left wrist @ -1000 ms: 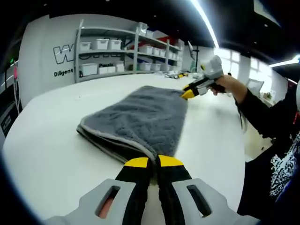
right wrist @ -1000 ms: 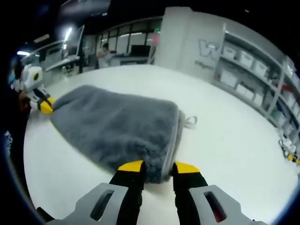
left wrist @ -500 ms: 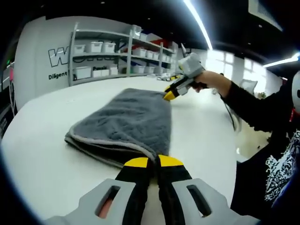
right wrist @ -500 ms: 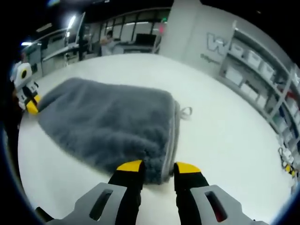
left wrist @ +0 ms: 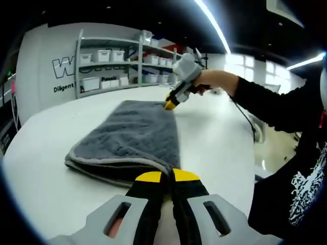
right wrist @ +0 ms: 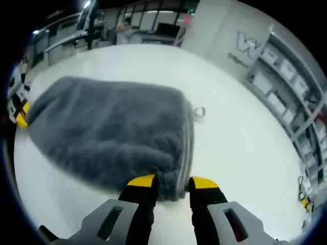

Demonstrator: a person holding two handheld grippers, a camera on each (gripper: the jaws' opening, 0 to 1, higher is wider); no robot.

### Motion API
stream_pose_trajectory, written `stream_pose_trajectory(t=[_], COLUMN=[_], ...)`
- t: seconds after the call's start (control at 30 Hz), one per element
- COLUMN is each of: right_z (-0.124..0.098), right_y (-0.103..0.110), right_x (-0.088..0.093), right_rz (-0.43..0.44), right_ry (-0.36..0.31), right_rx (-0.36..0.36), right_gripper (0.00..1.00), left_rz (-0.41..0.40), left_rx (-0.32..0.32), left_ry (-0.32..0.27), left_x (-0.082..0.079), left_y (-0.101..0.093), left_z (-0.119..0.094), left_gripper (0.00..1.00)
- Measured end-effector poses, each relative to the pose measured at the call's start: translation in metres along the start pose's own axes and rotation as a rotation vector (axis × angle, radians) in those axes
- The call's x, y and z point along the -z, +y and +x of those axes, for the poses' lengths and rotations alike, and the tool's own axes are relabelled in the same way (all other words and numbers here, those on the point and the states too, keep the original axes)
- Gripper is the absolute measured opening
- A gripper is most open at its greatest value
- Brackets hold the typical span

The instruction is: Open the folded towel by lifting each exposed corner and separating the folded layers until the towel lies flat within the target outline without major curled edges

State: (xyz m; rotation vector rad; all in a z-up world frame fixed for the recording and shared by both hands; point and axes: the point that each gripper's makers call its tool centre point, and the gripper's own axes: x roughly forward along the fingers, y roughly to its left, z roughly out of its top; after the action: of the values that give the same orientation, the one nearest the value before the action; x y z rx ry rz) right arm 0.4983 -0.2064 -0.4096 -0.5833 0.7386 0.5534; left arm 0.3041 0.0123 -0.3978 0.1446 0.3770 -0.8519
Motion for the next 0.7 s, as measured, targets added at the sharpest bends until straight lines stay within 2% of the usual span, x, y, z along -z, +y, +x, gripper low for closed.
stream_pose_trajectory(t=[0.2, 0.4, 0.7], right_z=[0.012, 0.022, 0.032], right_y=[-0.003, -0.005, -0.008], right_x=[-0.011, -0.021, -0.033], right_rz=[-0.02, -0.027, -0.081], right_ry=[0.019, 0.02, 0.053], right_rx=[-0.008, -0.022, -0.03], right_gripper=[0.22, 0.22, 0.23], left_rz=[0.012, 0.042, 0.08], left_rx=[-0.002, 0.009, 0.037], left_ry=[-0.014, -0.016, -0.011], left_x=[0.0, 0.0, -0.004], left_y=[-0.008, -0.024, -0.032], left_z=[0.002, 0.008, 0.017], left_gripper=[0.05, 0.05, 0.05])
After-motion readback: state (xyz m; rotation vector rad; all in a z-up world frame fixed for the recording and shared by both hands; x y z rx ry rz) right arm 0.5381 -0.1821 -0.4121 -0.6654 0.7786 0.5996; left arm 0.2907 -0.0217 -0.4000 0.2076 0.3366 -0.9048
